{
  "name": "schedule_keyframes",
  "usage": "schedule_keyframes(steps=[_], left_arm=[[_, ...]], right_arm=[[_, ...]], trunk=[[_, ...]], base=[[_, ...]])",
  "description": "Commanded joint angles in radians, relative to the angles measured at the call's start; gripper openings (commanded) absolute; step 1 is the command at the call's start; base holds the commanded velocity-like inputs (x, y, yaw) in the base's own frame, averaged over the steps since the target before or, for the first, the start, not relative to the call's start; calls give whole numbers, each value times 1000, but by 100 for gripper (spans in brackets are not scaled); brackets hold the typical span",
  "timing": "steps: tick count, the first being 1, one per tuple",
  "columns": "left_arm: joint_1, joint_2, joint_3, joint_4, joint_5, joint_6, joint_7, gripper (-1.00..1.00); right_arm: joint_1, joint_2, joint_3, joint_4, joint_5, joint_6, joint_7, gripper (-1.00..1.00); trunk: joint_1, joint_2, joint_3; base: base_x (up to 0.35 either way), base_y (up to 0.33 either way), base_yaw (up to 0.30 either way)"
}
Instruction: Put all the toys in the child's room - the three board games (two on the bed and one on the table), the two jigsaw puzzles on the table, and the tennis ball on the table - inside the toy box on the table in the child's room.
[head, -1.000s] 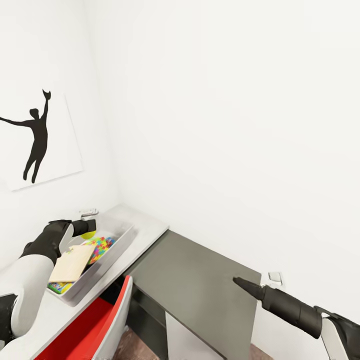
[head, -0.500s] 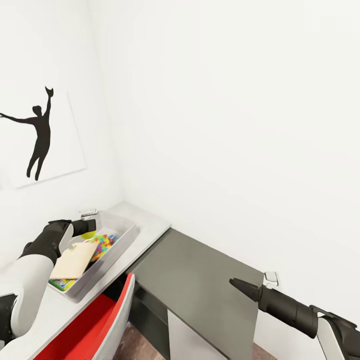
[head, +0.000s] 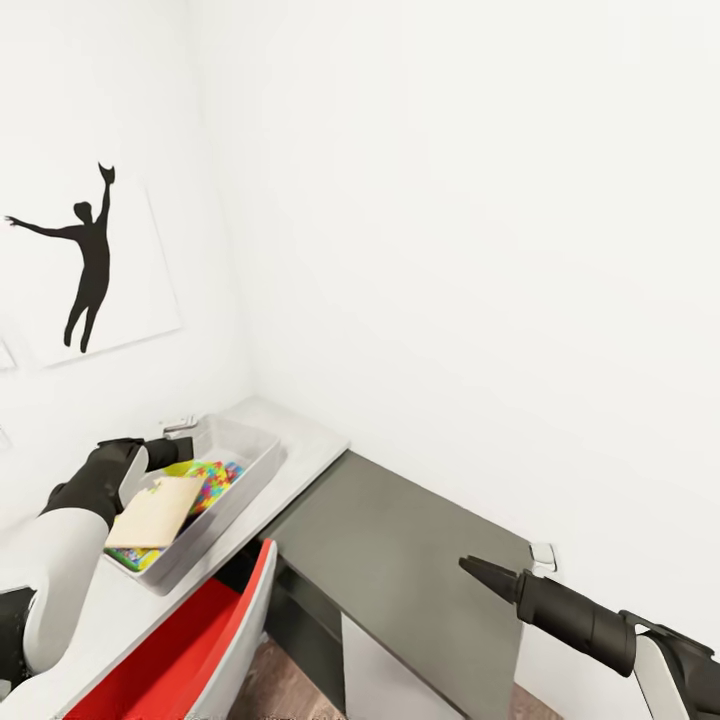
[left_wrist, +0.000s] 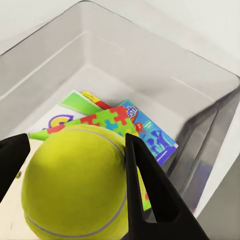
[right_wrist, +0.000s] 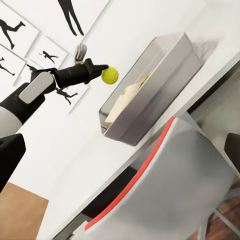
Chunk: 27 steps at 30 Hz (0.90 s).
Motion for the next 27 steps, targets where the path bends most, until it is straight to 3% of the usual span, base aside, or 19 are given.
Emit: schedule_keyframes(steps=[1,17,27], left_arm=[[-3,-2,5,-2,-3,6,-6,-100],[-42,-45,4,-5,-2,6,-10,-100],[-43,-38,4,-5,-10,9,-8,-100]], right_arm=[[-1,0,-1,0,-2,5,1,100],[-1,0,-1,0,-2,4,0,100],[-1,-2,-5,0,-2,3,0,100]], trunk=[[1,-2,-4],[1,-2,-28],[1,-2,-30]], base=[[0,0,83],[0,0,81],[0,0,10]])
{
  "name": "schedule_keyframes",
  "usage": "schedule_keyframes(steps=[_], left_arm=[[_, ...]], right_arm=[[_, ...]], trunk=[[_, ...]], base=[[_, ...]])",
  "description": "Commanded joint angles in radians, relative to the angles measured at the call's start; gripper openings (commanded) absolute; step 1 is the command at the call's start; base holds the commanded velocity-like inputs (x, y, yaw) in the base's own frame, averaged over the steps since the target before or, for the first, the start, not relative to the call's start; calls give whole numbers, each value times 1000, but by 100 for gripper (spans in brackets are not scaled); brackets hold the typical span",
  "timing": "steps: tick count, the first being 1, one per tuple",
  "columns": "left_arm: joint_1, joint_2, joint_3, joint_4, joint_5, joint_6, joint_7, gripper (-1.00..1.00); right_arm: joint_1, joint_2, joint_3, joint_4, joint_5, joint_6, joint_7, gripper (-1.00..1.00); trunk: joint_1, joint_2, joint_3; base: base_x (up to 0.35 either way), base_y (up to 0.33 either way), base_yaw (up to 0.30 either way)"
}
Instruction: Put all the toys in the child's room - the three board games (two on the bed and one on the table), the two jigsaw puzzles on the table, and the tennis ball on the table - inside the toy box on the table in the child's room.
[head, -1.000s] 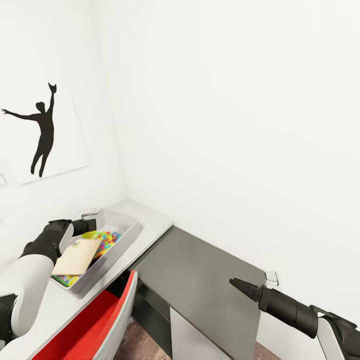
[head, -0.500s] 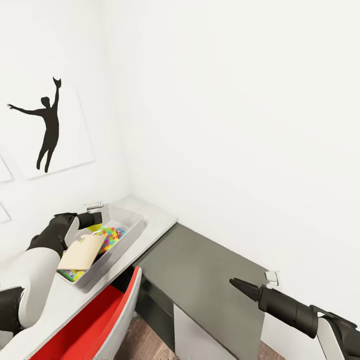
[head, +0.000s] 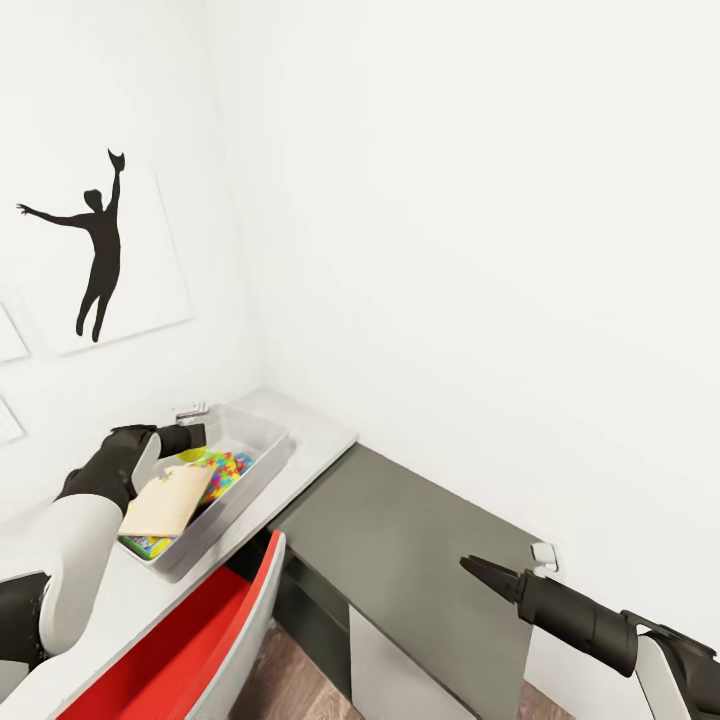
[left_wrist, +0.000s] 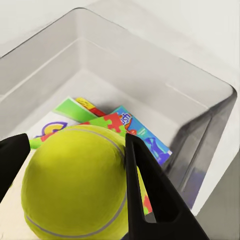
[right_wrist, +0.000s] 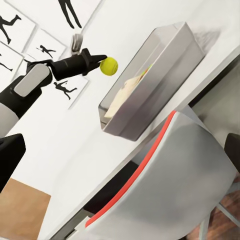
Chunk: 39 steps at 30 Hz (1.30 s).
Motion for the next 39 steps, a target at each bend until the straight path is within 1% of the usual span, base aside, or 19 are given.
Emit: schedule_keyframes(steps=[1,2,4,7,15,20,23,25,27,30,32,39], left_arm=[[-2,5,5,-1,-6,5,-3,-100],[-2,7,5,-1,-6,6,-2,-100],[-3,22,6,-1,-7,8,0,-100],[-4,37,6,-1,-8,10,3,-100],[-4,66,4,0,-14,16,6,-100],[-4,71,3,2,-32,18,6,-100],[-4,73,3,4,-37,18,9,-100],[-4,74,3,8,-39,16,29,-100],[-4,74,2,10,-39,13,69,-100],[-4,73,1,11,-39,9,108,-100],[-3,73,2,12,-39,8,120,-100],[-3,72,3,12,-40,7,129,-100]], right_arm=[[-1,0,-1,0,-2,5,2,100],[-1,0,-1,0,-2,5,2,100],[-1,0,-1,0,-2,5,2,100],[-1,0,-1,0,-2,5,1,100],[-1,0,-1,0,0,5,0,100],[-1,0,-1,0,0,5,0,100],[-1,0,-2,0,0,5,0,100],[-1,0,-1,0,0,5,0,100],[-1,-1,-1,0,0,5,0,100],[-1,-1,-1,0,0,5,0,100],[-1,-1,-1,0,0,5,0,100],[-1,0,-1,1,0,5,0,100]], trunk=[[1,-2,-2],[1,-2,-2],[1,-2,-2],[1,-2,-2],[1,-2,-2],[1,-2,-2],[1,-2,-2],[1,-2,-3],[1,-2,-4],[1,-2,-7],[1,-2,-9],[1,-2,-10]], base=[[0,0,0],[0,0,0],[0,0,0],[0,0,0],[0,0,0],[0,0,0],[0,0,2],[0,0,56],[0,0,123],[0,0,154],[0,0,110],[0,0,26]])
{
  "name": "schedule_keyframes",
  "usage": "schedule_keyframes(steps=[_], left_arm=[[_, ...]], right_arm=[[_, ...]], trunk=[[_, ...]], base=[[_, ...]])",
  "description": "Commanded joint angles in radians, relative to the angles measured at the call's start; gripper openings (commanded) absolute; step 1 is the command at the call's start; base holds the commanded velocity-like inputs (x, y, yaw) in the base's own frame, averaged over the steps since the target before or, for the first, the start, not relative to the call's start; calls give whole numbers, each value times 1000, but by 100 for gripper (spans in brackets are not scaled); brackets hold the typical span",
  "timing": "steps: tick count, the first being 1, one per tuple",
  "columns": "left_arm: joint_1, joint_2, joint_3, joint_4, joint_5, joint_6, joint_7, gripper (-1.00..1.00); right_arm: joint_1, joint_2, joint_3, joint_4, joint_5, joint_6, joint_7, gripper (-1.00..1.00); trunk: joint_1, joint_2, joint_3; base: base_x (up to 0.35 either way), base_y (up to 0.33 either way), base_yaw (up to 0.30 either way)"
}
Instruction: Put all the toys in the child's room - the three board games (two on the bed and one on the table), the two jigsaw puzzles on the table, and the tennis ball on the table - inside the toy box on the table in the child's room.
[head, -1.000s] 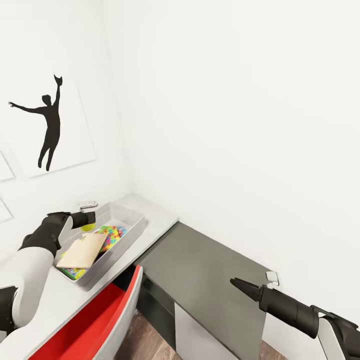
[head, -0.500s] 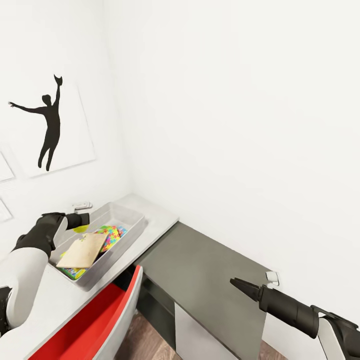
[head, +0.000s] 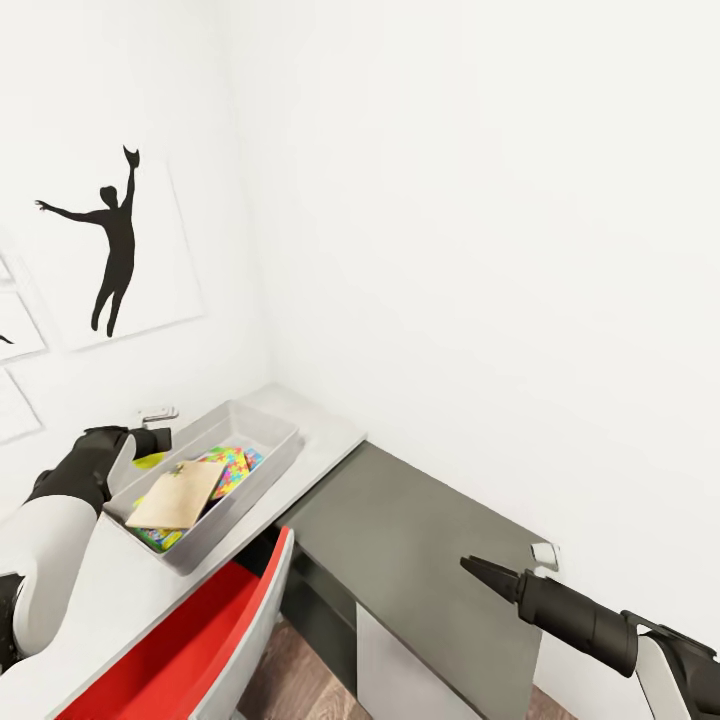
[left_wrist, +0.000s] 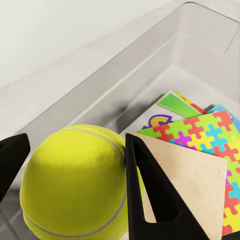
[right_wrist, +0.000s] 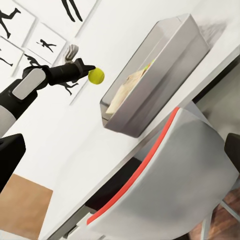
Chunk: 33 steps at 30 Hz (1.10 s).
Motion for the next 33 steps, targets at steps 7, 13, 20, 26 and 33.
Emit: schedule_keyframes(steps=[7,13,20,26,33], left_arm=[[-1,-1,7,-1,-8,3,-4,-100],[-2,0,9,-2,-9,-26,16,-100],[-2,-1,10,-2,-9,-57,41,-100],[-2,0,7,7,-9,-59,45,-100],[-1,-1,6,20,-61,-59,75,-100]], right_arm=[[-1,0,0,0,-2,5,0,100],[-1,-1,0,-1,-2,5,1,100],[-1,-1,0,0,-2,5,2,100],[-1,-2,-1,0,-2,5,2,100],[-1,-3,-1,0,-2,5,2,100]], trunk=[[1,-2,-2],[1,-2,-2],[1,-2,-2],[1,-2,-3],[1,-2,-9]], base=[[0,0,1],[0,0,0],[0,0,0],[0,0,0],[0,0,0]])
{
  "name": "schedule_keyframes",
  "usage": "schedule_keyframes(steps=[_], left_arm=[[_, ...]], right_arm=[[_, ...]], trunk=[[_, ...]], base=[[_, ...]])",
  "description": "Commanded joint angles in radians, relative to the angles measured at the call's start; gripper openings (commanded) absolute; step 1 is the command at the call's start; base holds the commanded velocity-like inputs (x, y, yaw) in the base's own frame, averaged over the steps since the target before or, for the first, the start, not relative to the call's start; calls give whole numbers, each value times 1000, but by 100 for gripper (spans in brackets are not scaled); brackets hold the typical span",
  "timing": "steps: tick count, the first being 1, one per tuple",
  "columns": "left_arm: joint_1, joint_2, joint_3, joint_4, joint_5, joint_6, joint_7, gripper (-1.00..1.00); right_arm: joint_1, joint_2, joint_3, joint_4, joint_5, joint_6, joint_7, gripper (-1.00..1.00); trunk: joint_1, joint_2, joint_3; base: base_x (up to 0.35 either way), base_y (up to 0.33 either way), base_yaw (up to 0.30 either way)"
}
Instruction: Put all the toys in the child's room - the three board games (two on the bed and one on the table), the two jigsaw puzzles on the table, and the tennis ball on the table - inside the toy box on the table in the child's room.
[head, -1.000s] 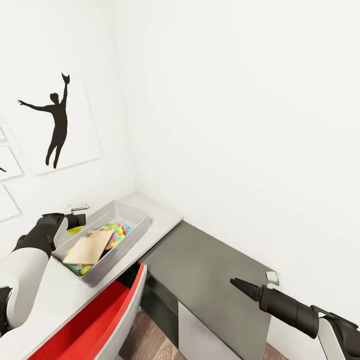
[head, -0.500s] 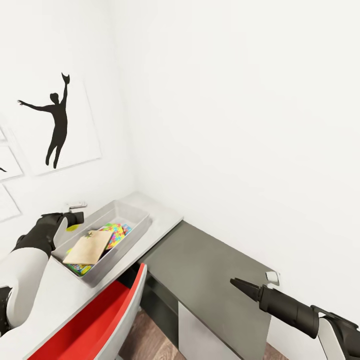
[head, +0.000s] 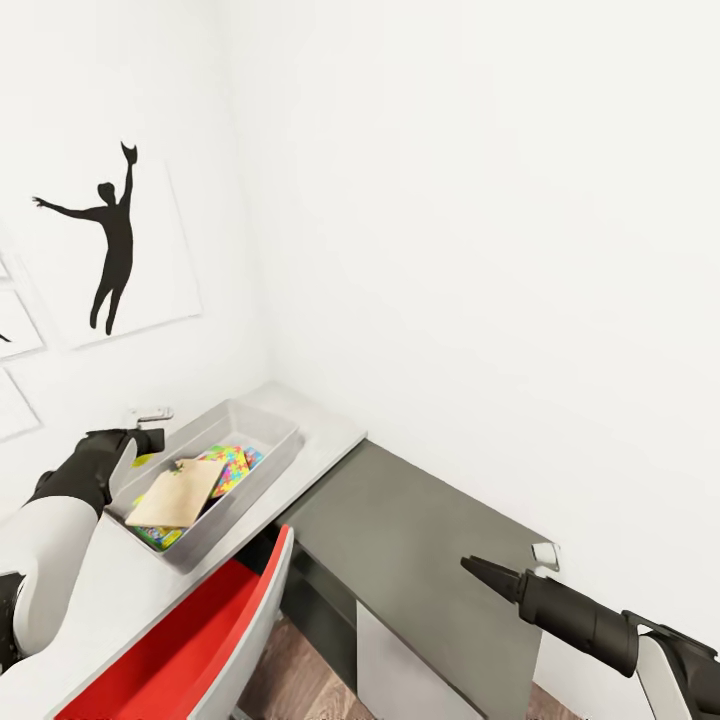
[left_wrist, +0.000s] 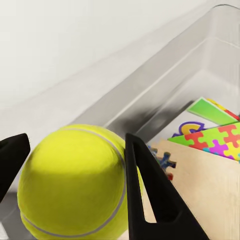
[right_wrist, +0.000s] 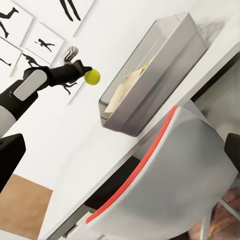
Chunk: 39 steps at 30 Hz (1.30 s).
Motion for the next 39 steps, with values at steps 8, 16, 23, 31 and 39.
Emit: schedule_keyframes(steps=[8,16,23,31,39], left_arm=[[-2,-1,7,-1,-23,-22,1,-100],[-2,-6,8,-1,-23,-66,3,-100],[-2,-4,7,-1,-23,-69,2,-100],[-1,-4,7,-1,-23,-68,1,-100],[-1,-3,5,-1,-23,-68,1,100]], right_arm=[[-1,0,0,0,-2,5,2,100],[-1,1,0,0,-2,5,2,100],[-1,2,1,0,-2,5,2,100],[-1,3,0,0,-2,5,-2,100],[-1,3,0,1,-2,5,-3,100]], trunk=[[1,-2,-14],[1,-2,-18],[1,-2,-18],[1,-2,-18],[1,-2,-18]], base=[[0,0,0],[0,0,0],[0,0,0],[0,0,0],[0,0,0]])
